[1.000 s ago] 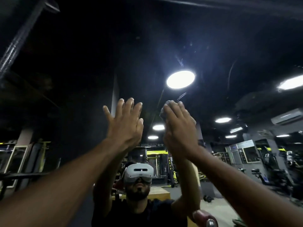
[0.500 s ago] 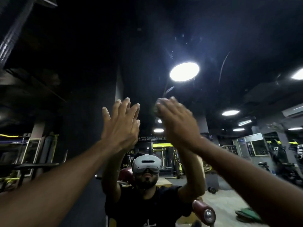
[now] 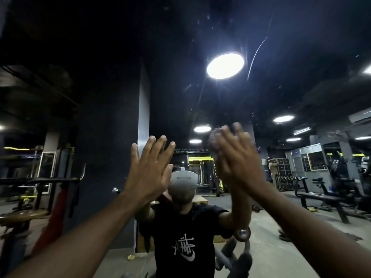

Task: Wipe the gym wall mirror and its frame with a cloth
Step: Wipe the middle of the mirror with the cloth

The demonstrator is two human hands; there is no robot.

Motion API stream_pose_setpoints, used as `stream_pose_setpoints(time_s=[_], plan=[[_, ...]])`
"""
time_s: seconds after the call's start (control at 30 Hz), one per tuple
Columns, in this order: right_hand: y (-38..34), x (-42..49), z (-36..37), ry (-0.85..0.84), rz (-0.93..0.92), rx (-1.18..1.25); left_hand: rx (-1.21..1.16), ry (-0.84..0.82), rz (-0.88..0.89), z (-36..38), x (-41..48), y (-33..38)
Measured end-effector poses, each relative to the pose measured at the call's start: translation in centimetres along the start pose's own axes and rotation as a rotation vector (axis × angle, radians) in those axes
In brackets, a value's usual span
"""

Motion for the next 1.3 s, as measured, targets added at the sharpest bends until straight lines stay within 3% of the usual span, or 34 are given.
stream_pose_setpoints(time_s=[0.07, 0.13, 0.2, 0.27, 0.33, 0.4, 0.47, 0.53, 0.67, 0.77, 0.8, 0.9, 0.93, 0.97, 1.07, 1.17, 1.23, 1.3], plan=[[5.7, 0.1, -1.9, 0.086, 0.364, -0.003, 0.009, 0.011, -0.022, -0.1, 0.5, 0.1], [5.8, -0.2, -2.0, 0.130, 0.538, 0.014, -0.012, 0.044, -0.033, -0.4, 1.4, 1.0], [1.8, 0.0, -0.6, 0.091, 0.381, 0.082, -0.030, 0.064, 0.002, -0.6, 3.2, 2.7], [-1.5, -0.2, 0.5, 0.013, 0.081, 0.155, -0.031, 0.065, 0.044, -0.4, 5.3, 4.6], [0.0, 0.4, 0.6, -0.050, -0.102, 0.150, -0.027, 0.036, 0.054, 0.3, 6.7, 5.6], [6.3, 1.8, 0.1, -0.030, 0.051, 0.062, -0.027, 0.018, 0.034, 0.9, 7.4, 5.8], [13.7, 2.4, -2.4, 0.135, 0.458, -0.021, -0.036, 0.032, 0.017, 0.9, 7.5, 5.9], [14.2, 2.2, -3.1, 0.216, 0.628, -0.073, -0.017, 0.039, 0.035, 0.9, 7.9, 6.1], [4.8, 2.4, 0.1, 0.070, 0.200, 0.084, 0.005, 0.004, 0.069, 1.3, 9.9, 7.7], [6.4, 3.1, 0.3, -0.018, -0.045, 0.119, -0.068, 0.033, 0.022, 1.1, 11.4, 8.7], [8.4, 3.8, 0.0, -0.006, -0.004, 0.106, -0.097, 0.057, -0.001, 1.0, 12.0, 8.8], [14.0, 5.5, -1.4, 0.161, 0.465, 0.081, -0.073, 0.096, -0.025, 1.1, 14.4, 9.3], [13.5, 5.9, -1.1, 0.182, 0.543, 0.079, -0.049, 0.096, -0.038, 1.3, 15.0, 9.4], [11.6, 6.4, -0.6, 0.181, 0.519, 0.082, -0.037, 0.094, -0.050, 1.3, 15.5, 9.5], [5.6, 7.2, 1.4, 0.075, 0.156, 0.180, -0.050, 0.107, -0.067, 0.9, 15.7, 9.3], [6.9, 10.0, 0.3, 0.039, -0.056, 0.195, 0.013, 0.123, -0.105, 0.6, 15.5, 7.2], [11.4, 13.5, -0.2, 0.115, 0.119, 0.119, 0.060, 0.089, -0.098, 0.5, 15.6, 6.4], [14.9, 15.7, -0.6, 0.186, 0.462, 0.043, 0.076, 0.058, -0.075, 0.4, 15.7, 6.3]])
Point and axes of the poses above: each hand's wrist, its own x-axis towards the middle knuckle, its own z-axis out of the palm, y = z × x, the point moved 10 cm from there along x, towards the middle knuckle, and after that the axes turned 13 degrees about y, right-handed, at the moved point
